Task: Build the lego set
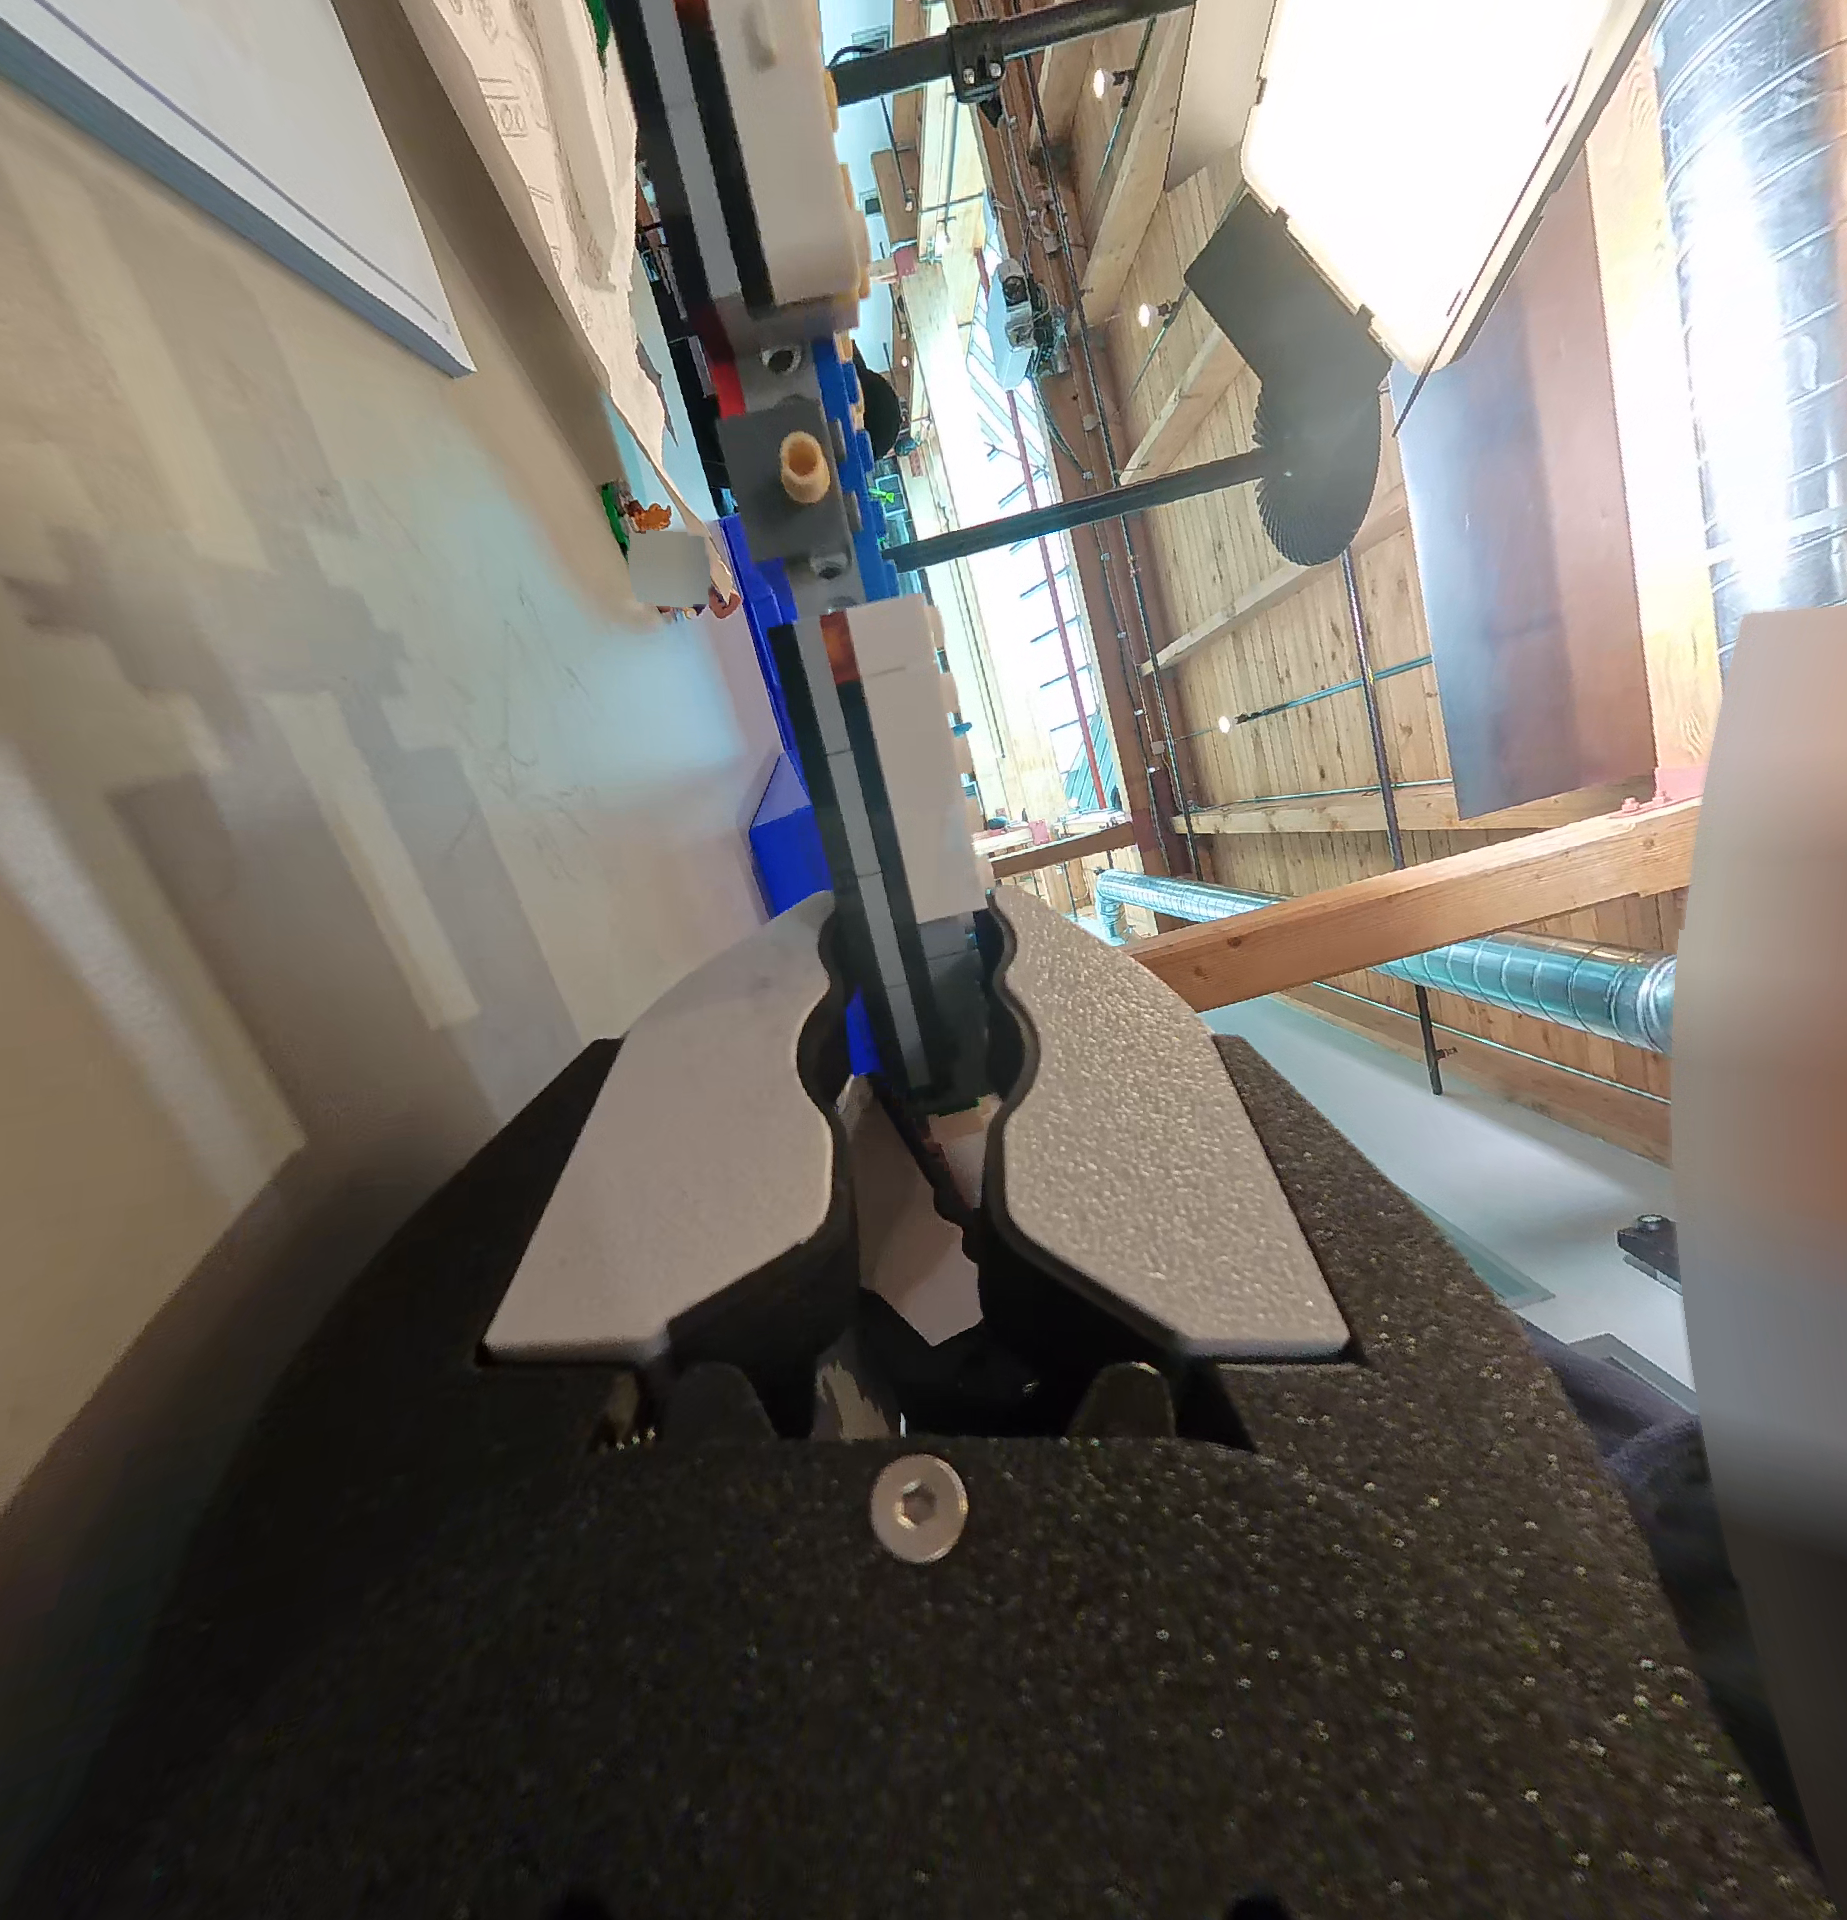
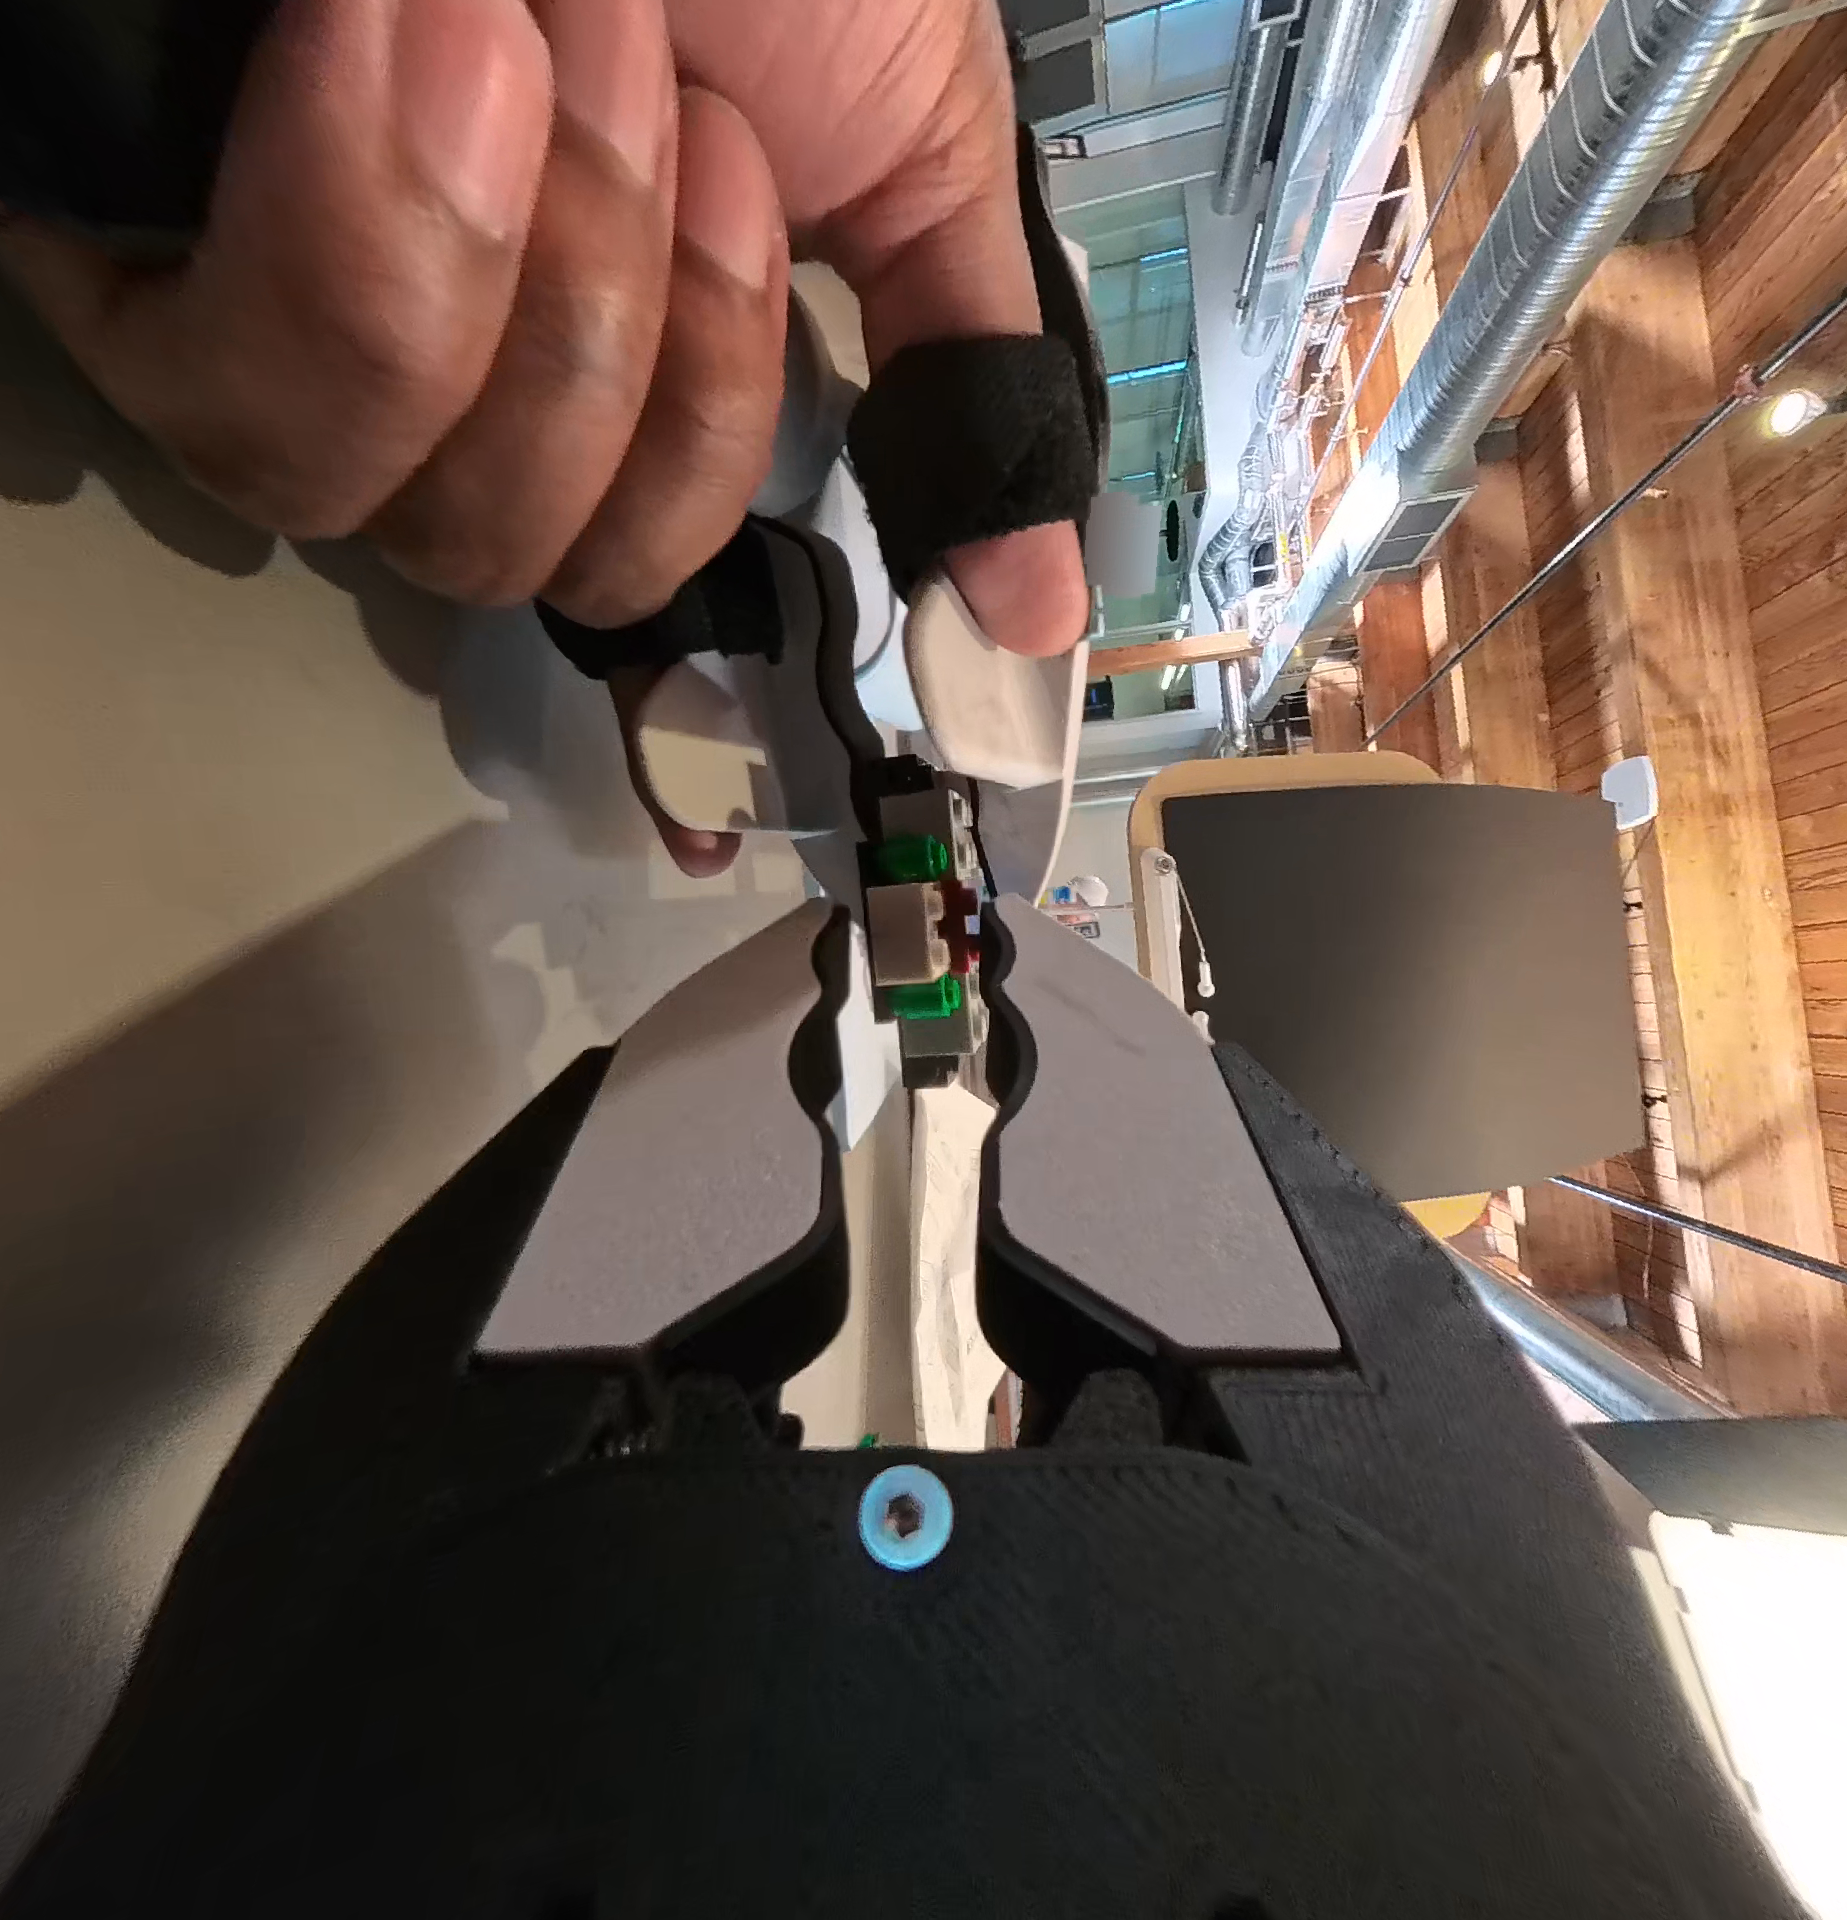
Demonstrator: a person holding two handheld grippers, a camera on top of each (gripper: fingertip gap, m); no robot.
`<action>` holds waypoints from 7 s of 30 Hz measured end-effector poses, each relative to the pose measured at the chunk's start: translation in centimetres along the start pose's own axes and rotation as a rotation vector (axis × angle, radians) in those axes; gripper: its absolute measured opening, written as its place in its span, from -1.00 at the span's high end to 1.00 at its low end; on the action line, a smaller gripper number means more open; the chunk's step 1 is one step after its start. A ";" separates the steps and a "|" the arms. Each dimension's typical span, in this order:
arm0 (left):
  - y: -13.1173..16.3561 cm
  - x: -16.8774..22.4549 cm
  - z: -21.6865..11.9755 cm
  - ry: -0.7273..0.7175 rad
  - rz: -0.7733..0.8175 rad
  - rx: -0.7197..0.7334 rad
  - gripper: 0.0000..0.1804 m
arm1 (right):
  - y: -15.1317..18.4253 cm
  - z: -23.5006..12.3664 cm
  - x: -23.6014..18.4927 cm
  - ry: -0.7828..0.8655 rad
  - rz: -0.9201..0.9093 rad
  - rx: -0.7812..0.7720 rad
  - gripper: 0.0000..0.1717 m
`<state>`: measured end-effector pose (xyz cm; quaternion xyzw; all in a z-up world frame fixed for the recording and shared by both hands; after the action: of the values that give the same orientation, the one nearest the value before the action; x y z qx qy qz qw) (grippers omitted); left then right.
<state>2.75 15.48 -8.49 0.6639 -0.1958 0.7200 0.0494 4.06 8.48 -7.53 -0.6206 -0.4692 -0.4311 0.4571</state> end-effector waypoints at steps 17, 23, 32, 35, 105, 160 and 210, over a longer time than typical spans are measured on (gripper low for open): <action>0.0 0.0 -0.1 -0.011 -0.003 0.005 0.78 | 0.2 0.2 0.1 -0.028 -0.087 -0.007 0.79; -0.1 -0.1 -0.2 -0.006 -0.011 0.009 0.78 | 0.1 0.3 0.2 -0.041 -0.047 0.001 0.79; -0.4 -0.1 -0.2 -0.001 -0.006 0.034 0.77 | 0.4 -0.1 0.2 0.016 -0.018 -0.018 0.72; -0.5 -0.1 -0.3 0.002 -0.009 0.040 0.78 | 0.5 -0.4 0.1 0.030 -0.023 -0.018 0.72; -17.9 -0.7 10.0 -0.701 1.200 -0.806 0.06 | 14.1 4.7 2.6 -0.261 1.011 -0.296 0.65; -14.4 -5.8 10.2 -0.617 1.351 -1.117 0.17 | 15.8 3.9 0.9 -0.175 0.848 -0.388 0.74; -16.1 1.9 6.0 -0.546 1.422 -0.676 0.37 | 12.9 10.6 2.0 -0.827 1.350 0.026 0.55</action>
<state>13.47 27.79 -2.95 0.4824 -0.7792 0.2958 -0.2696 18.20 17.36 -9.92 -0.8756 -0.1280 0.2107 0.4154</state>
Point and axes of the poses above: each gripper's, where its closed fingertips meet, z out along the fingers, y out of its underside, x = y × z across the jaws, the point moved 5 cm from there along -z, back along the fingers, and after that the axes turned 6 degrees about -y, right-handed, at the moved point
